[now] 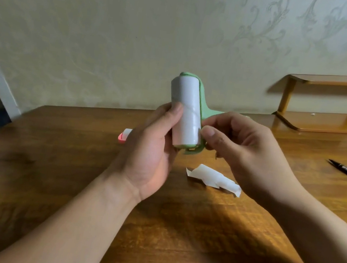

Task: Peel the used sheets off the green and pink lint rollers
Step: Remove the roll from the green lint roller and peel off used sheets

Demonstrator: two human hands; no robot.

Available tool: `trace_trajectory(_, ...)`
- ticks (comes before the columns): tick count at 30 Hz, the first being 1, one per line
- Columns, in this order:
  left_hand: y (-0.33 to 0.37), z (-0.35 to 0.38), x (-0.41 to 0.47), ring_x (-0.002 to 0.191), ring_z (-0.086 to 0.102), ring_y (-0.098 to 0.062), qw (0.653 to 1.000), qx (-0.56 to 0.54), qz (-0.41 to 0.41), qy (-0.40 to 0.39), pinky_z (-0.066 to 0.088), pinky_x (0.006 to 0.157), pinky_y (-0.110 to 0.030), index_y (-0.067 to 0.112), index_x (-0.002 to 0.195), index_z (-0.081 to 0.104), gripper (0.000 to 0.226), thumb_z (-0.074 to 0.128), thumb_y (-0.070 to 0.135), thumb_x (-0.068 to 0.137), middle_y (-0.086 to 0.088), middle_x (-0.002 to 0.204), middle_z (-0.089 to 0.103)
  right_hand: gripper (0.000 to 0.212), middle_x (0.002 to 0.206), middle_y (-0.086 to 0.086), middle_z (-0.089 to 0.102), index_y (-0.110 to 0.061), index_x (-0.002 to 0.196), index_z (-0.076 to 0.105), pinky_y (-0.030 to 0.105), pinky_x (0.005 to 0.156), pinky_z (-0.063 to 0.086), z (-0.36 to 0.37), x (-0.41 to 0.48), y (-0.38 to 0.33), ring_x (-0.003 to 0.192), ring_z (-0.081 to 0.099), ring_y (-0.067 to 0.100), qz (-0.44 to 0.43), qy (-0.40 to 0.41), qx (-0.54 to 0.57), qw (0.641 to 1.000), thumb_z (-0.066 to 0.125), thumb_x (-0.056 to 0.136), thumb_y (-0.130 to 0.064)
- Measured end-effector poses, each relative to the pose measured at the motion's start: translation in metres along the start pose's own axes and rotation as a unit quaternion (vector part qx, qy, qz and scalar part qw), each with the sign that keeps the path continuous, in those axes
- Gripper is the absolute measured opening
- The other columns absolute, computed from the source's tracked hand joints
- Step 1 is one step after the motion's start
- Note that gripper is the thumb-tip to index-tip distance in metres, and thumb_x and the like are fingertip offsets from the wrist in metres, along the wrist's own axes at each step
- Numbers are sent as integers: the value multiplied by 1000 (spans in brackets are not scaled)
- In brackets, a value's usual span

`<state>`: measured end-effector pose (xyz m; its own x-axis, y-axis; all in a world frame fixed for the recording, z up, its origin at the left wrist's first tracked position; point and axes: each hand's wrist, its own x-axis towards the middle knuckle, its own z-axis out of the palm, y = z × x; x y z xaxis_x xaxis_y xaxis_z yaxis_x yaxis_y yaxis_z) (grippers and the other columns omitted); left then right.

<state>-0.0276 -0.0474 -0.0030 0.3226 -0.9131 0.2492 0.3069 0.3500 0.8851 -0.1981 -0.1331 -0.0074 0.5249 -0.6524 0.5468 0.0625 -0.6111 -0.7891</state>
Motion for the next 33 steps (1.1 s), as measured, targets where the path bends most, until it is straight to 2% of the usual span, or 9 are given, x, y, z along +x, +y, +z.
trace_trajectory(3,1,-2,1,145,60,-46,999,25,31,-27,36,131,-64,0,156,54,55,63,19,105,-32,150,64,13,97,-4,82,-26,110,78,20,71,56,-3,1,-2,82,73,5,15,6,18,1000,77,100,-33)
trace_trajectory(6,-1,-5,1,146,58,-49,995,66,51,-56,42,127,-64,15,156,55,59,70,11,100,-29,150,66,18,100,1,82,-24,116,77,24,72,58,-5,2,-2,89,77,14,25,6,34,999,77,100,-31)
trace_trajectory(10,-2,-1,-2,130,74,-26,982,152,113,-20,64,100,-40,42,147,58,66,89,29,90,1,130,78,17,105,-1,85,-25,119,78,25,76,60,-4,1,-1,98,81,16,42,-21,76,996,67,107,-28)
trace_trajectory(13,-5,1,-5,119,76,-15,956,246,162,6,67,92,-38,55,141,53,65,91,40,90,13,119,77,19,102,2,85,-25,116,80,29,79,62,-3,1,-1,95,82,16,54,-23,106,993,63,110,-32)
trace_trajectory(18,-8,7,-12,106,77,-1,921,337,192,42,62,78,-13,41,147,49,66,89,44,96,13,114,74,31,96,8,82,-19,111,79,43,84,66,2,2,0,88,79,21,83,-19,170,982,73,97,-46)
trace_trajectory(21,-5,8,-15,119,71,-5,906,381,182,36,64,90,-25,32,145,58,57,88,38,97,5,133,65,36,96,13,80,-9,111,76,36,80,65,1,4,0,88,79,23,97,-4,222,970,75,95,-41)
trace_trajectory(24,-2,9,-18,121,72,-15,918,354,180,3,65,92,-30,32,146,57,51,76,43,100,-1,138,65,42,112,22,81,-4,118,77,51,92,65,-2,3,1,107,80,37,103,-20,218,970,70,102,-42)
trace_trajectory(27,0,11,-20,120,75,-23,928,319,190,-15,66,89,-30,31,150,53,49,70,35,104,-2,138,69,42,111,26,80,-4,120,73,60,96,64,-2,3,1,107,77,48,96,-8,232,968,72,96,-38)
trace_trajectory(33,-3,9,-18,126,72,-19,922,315,223,-16,61,96,-26,30,154,47,47,64,30,110,8,138,67,28,105,15,83,-12,114,79,39,85,65,-4,5,-2,98,81,29,85,8,229,970,76,98,-34)
